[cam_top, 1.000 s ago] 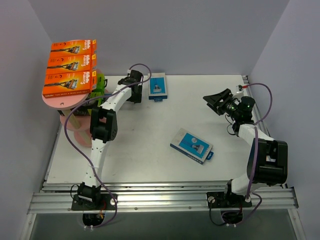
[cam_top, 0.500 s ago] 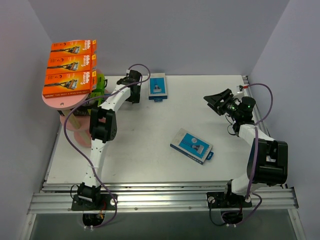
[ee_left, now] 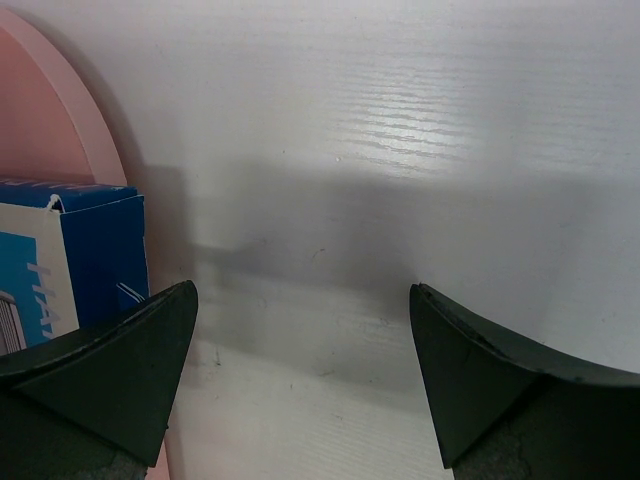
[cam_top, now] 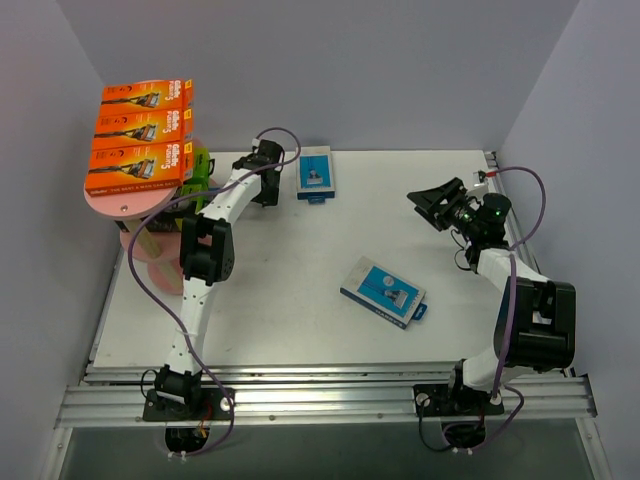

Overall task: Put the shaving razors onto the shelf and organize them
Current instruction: Grab a shaving razor with the right arm

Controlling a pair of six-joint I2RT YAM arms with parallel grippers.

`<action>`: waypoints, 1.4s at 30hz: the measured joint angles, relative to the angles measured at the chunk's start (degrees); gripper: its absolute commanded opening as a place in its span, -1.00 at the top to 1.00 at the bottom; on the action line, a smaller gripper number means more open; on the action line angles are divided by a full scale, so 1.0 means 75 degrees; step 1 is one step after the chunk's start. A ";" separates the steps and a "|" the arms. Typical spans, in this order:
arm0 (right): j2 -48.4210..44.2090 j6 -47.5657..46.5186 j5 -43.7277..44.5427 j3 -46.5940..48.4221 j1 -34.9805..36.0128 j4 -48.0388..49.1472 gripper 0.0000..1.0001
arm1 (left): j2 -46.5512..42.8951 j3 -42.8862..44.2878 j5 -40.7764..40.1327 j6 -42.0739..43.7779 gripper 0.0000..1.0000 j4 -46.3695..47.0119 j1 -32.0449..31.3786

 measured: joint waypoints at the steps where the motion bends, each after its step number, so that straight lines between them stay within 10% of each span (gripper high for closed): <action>1: 0.0000 0.0000 0.0000 0.0000 0.0000 0.0000 -0.22 | 0.0003 0.0012 -0.0015 0.0000 -0.93 -0.0015 0.0000; 42: 0.0000 0.0052 -0.0035 -0.0070 -0.0099 0.0000 -0.23 | -0.0956 -0.1982 -0.0519 0.0571 -0.90 0.1387 -0.0694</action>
